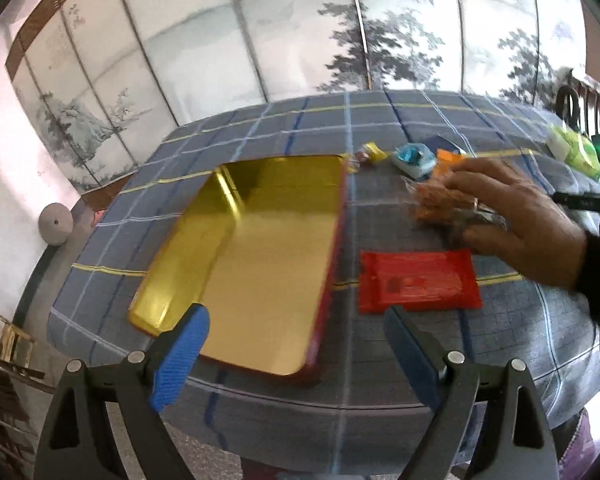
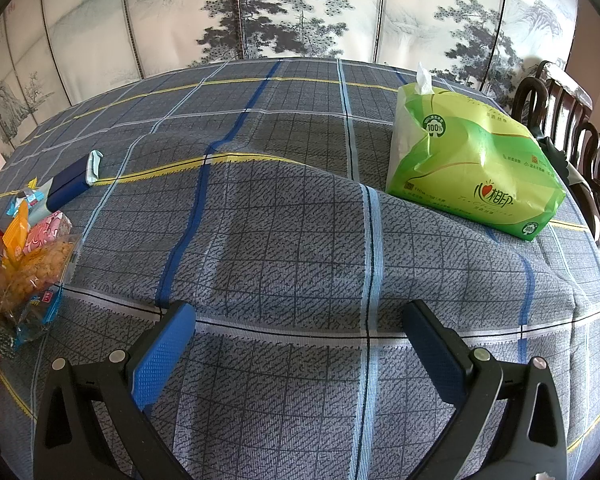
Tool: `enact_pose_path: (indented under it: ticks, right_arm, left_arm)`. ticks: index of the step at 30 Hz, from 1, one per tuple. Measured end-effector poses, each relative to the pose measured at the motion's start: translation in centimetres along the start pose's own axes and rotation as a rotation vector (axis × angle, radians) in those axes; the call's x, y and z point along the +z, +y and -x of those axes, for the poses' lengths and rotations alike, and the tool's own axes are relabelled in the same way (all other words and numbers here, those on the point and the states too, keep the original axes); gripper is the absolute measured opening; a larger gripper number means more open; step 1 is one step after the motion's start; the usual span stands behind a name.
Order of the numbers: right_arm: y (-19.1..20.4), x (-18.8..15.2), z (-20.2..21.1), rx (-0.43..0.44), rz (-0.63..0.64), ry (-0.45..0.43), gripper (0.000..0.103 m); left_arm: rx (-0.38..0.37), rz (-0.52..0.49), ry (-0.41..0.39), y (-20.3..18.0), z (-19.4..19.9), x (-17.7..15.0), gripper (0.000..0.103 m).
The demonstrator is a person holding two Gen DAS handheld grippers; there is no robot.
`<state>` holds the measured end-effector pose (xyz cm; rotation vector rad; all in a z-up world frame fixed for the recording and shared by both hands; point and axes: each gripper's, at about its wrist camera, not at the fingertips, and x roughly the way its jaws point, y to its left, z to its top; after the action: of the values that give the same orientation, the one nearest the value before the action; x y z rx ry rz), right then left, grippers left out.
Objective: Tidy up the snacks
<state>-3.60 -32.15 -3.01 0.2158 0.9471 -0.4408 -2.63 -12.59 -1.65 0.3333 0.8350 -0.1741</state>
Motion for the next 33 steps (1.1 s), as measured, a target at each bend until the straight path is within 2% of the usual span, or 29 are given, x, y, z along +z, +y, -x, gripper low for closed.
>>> enact_pose_path:
  ticks: [5,9,15,19,25,33]
  right_arm:
    - [0.0,0.0,0.0,0.0,0.0,0.0,0.103]
    - [0.0,0.0,0.0,0.0,0.0,0.0,0.103]
    - [0.0,0.0,0.0,0.0,0.0,0.0,0.103]
    - [0.0,0.0,0.0,0.0,0.0,0.0,0.103]
    - [-0.1,0.0,0.0,0.0,0.0,0.0,0.103]
    - [-0.1,0.0,0.0,0.0,0.0,0.0,0.103]
  left_arm:
    - [0.007,-0.032,-0.02,-1.1,-0.3,0.5,0.091]
    - [-0.009,-0.022,0.024,-1.5,-1.6,0.8,0.091]
    - [0.002,-0.05,0.039,-2.1,-2.1,0.4,0.091]
    - [0.012,-0.046,0.016,-1.8,-1.9,0.7,0.091]
    - [-0.007,-0.039,0.033,-1.5,-2.6,1.0,0.091]
    - [0.003,-0.02,0.026,-0.7,-3.1,1.6,0.091]
